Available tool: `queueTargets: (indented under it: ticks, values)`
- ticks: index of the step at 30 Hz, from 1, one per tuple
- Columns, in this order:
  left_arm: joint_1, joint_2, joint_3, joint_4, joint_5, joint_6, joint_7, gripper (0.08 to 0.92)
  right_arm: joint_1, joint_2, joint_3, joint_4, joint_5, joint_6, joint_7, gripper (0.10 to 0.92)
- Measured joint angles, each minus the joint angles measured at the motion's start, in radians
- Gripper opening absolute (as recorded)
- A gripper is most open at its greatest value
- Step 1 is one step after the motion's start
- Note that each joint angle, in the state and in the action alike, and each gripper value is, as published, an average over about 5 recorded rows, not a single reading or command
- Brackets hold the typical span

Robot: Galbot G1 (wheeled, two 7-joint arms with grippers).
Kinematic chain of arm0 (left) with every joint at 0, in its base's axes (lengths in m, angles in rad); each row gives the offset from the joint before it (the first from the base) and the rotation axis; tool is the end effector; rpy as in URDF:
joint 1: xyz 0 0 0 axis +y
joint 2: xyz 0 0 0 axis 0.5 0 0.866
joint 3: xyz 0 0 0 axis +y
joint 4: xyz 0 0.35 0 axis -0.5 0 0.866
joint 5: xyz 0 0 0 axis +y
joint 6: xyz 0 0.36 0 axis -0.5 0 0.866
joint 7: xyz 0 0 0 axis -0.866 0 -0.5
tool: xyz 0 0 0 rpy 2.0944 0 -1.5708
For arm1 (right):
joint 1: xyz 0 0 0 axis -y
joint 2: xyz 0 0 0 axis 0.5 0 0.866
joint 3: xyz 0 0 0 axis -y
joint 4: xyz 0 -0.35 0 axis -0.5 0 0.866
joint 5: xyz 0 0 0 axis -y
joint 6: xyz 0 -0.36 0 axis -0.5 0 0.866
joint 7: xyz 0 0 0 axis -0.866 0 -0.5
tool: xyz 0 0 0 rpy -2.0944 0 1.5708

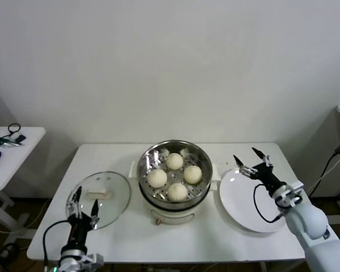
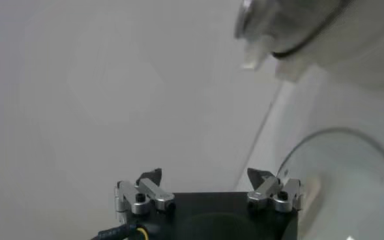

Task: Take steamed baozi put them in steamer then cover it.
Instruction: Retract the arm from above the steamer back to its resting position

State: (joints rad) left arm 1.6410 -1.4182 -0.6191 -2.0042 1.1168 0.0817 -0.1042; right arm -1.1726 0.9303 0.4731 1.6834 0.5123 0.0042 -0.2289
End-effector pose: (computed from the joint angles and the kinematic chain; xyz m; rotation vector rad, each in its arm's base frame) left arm 0.1623 0.0610 -0.3409 0.0872 -2.3830 -1.8307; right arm 0.3221 -0.1705 -0.3016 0.5203 -3.0254 0.1709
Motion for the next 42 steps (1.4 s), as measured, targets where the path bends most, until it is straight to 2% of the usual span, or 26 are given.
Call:
queueTargets:
  ticks: [14,28,42]
  values:
    - [-0.175,0.020,0.013,0.233,0.339,-0.025,0.017,0.823,-0.108,0.065,0.079,0.002,-0.102,-0.003,0.000,0.823]
    - [-0.331,0.036,0.009,0.441,0.421,-0.037,0.013,0.823,-0.122,0.095,0.095,-0.007,-0.147,0.003,-0.001,0.823]
    - [-0.409,0.042,0.009,0.542,0.437,-0.037,-0.021,0.823,-0.121,0.113,0.089,-0.030,-0.179,0.023,-0.018,0.823]
